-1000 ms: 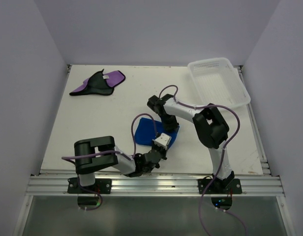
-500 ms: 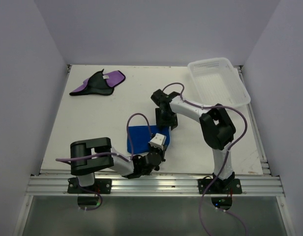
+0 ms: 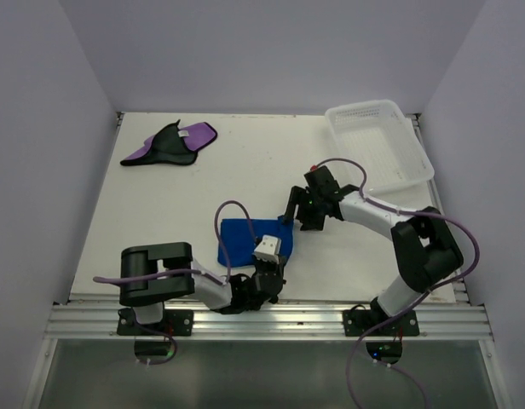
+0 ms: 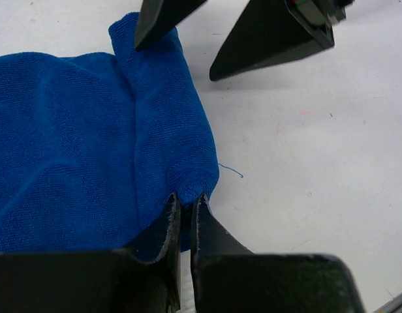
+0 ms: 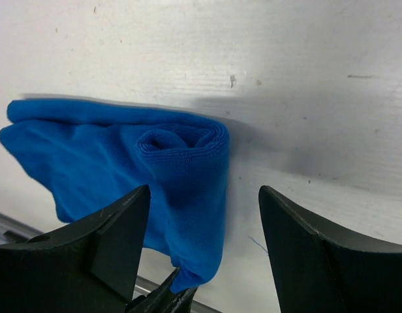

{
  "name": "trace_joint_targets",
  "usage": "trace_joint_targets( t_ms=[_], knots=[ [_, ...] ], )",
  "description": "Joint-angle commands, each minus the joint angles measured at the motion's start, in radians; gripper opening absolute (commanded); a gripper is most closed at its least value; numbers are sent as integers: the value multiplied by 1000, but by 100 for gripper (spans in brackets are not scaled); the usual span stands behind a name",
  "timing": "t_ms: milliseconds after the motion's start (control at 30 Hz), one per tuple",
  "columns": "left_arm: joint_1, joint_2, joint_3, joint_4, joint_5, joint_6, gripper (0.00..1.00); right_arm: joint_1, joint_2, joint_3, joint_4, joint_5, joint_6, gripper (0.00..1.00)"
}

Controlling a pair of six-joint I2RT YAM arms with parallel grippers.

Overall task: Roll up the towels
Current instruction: Roll the towel

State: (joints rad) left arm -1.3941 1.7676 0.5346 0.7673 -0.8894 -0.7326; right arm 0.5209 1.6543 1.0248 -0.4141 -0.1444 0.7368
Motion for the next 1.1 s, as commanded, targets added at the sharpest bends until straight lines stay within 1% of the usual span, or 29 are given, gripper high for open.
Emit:
trace_joint_targets(
  t_ms=[0, 67, 133, 200, 367, 500, 567, 733, 800, 833, 900, 933, 1000, 1033, 1067],
  knots=[
    [-17, -20, -7, -77, -68, -85, 0, -22, -89, -119, 240, -127, 88, 70],
    [-25, -23, -5, -92, -78, -97, 0, -36, -111, -199, 361, -168, 140, 67],
    [-34, -25, -2, -109, -86, -113, 0, -36, -103, -212, 373, -173, 141, 64],
    [-40, -26, 1, -117, -89, -119, 0, -36, -87, -215, 374, -181, 134, 64],
    [-49, -28, 8, -135, -105, -123, 0, -38, -83, -252, 465, -201, 150, 63],
    [-52, -31, 13, -145, -112, -128, 0, -36, -61, -236, 442, -205, 151, 60],
    [-56, -33, 13, -146, -117, -128, 0, -36, -44, -232, 423, -199, 144, 57],
    [-62, -49, 10, -154, -126, -131, 0, -16, -1, -227, 417, -178, 121, 55],
    [-63, -54, 7, -154, -129, -133, 0, 1, 19, -216, 373, -162, 110, 54],
    [-65, -56, 5, -154, -131, -133, 0, 13, 24, -212, 368, -149, 107, 47],
    [-68, -59, 5, -154, -131, -137, 0, 14, 19, -210, 362, -135, 107, 37],
    [-69, -63, 4, -164, -131, -143, 0, 14, 13, -207, 342, -121, 105, 25],
    [-72, -69, 1, -183, -131, -178, 0, 16, -14, -195, 307, -80, 92, 13],
    [-72, -77, -2, -195, -126, -194, 0, 19, -25, -175, 260, -63, 84, 2],
    [-72, -83, -7, -204, -123, -211, 0, 24, -33, -160, 224, -8, 75, 0]
  ],
)
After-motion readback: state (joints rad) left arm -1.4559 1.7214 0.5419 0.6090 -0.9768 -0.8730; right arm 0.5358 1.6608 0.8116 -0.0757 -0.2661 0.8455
